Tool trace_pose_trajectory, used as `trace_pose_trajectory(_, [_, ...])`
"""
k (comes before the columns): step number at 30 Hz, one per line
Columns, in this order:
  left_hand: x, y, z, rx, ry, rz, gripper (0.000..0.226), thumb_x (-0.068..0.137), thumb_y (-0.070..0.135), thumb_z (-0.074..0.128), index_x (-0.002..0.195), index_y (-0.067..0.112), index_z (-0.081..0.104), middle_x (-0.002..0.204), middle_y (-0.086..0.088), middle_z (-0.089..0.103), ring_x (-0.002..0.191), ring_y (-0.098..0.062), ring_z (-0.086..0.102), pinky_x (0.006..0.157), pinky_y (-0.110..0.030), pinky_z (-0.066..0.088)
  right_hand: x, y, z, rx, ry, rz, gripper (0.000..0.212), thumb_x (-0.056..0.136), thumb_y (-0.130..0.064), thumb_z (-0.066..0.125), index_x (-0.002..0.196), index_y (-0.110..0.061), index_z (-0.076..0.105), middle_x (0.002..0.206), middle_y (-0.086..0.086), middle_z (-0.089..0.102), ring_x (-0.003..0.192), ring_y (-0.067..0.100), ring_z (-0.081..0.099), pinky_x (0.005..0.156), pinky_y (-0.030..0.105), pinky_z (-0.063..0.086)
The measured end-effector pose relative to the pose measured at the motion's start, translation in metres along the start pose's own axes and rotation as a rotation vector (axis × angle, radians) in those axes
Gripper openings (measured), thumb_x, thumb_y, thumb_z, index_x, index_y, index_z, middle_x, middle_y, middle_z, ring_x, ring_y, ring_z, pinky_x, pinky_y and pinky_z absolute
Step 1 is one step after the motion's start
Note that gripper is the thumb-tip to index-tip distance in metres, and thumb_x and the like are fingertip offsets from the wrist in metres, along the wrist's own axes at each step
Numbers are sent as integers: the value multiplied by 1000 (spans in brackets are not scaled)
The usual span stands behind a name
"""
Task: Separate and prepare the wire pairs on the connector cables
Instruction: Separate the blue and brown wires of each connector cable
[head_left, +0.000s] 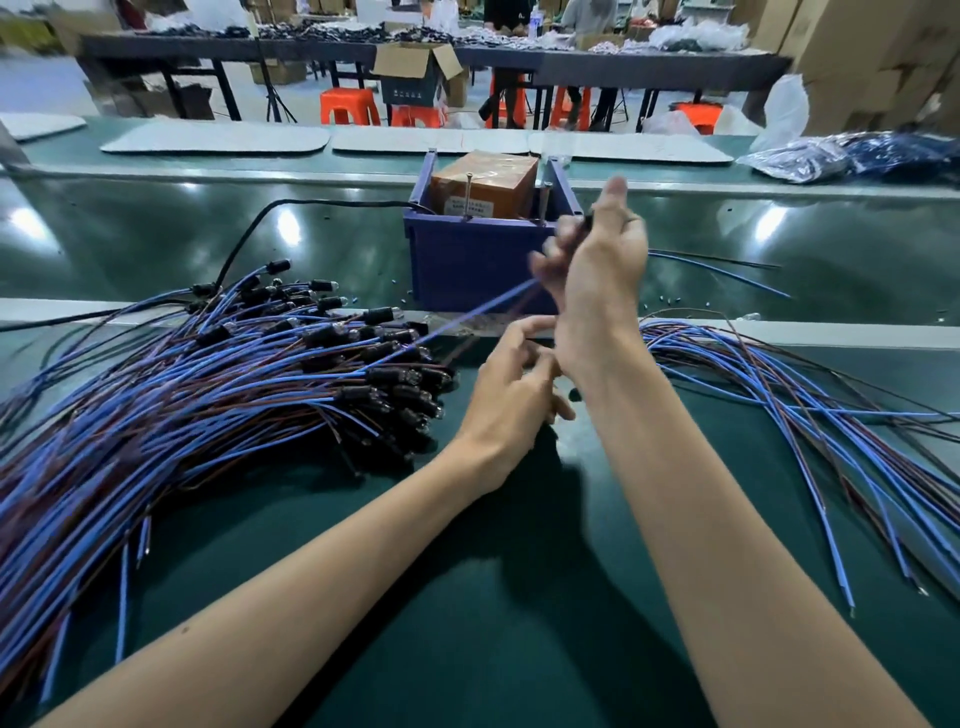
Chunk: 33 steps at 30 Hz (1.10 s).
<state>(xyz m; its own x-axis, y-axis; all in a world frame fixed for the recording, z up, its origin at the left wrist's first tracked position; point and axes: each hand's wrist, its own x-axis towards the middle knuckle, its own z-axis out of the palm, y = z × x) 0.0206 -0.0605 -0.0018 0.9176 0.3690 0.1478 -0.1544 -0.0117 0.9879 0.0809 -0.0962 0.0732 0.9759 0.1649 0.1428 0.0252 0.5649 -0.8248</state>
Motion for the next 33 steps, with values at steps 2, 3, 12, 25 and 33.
trace_pose_trajectory(2, [-1, 1, -2, -149, -29, 4, 36, 79, 23, 47, 114, 16, 50, 71, 3, 60, 44, -13, 55, 46, -21, 40, 8, -5, -12, -319, 87, -103, 28, 101, -38, 43, 83, -17, 44, 61, -7, 43, 54, 8, 41, 56, 27, 42])
trace_pose_trajectory(3, [-2, 3, -2, -213, -35, 3, 40, 79, 25, 46, 118, 15, 48, 74, 1, 62, 44, -15, 56, 46, -21, 41, 12, -7, -18, -471, 110, -145, 29, 100, -37, 47, 78, -19, 45, 64, -7, 45, 59, 10, 43, 63, 32, 42])
trace_pose_trajectory(12, [3, 4, -2, -292, 247, 25, 26, 106, 23, 26, 112, 12, 49, 68, -2, 63, 42, -11, 59, 43, -16, 43, 34, -25, -64, -1116, -31, -115, 28, 88, -29, 63, 82, -3, 72, 50, -8, 45, 49, 6, 39, 50, 21, 34])
trace_pose_trajectory(25, [2, -7, 3, 151, -5, 148, 22, 100, 10, 43, 99, 24, 61, 49, 14, 47, 47, -5, 38, 49, -21, 31, 17, -25, -52, -877, -595, 200, 11, 83, -19, 73, 85, -8, 74, 72, -2, 72, 50, -1, 52, 45, 8, 37])
trace_pose_trajectory(33, [3, -3, 0, 67, 165, 138, 32, 103, 15, 38, 76, 19, 55, 46, 14, 45, 39, -3, 36, 40, -18, 32, 14, -26, -48, -613, -483, 271, 7, 89, 1, 62, 82, 1, 64, 62, 3, 71, 53, 8, 68, 38, 4, 36])
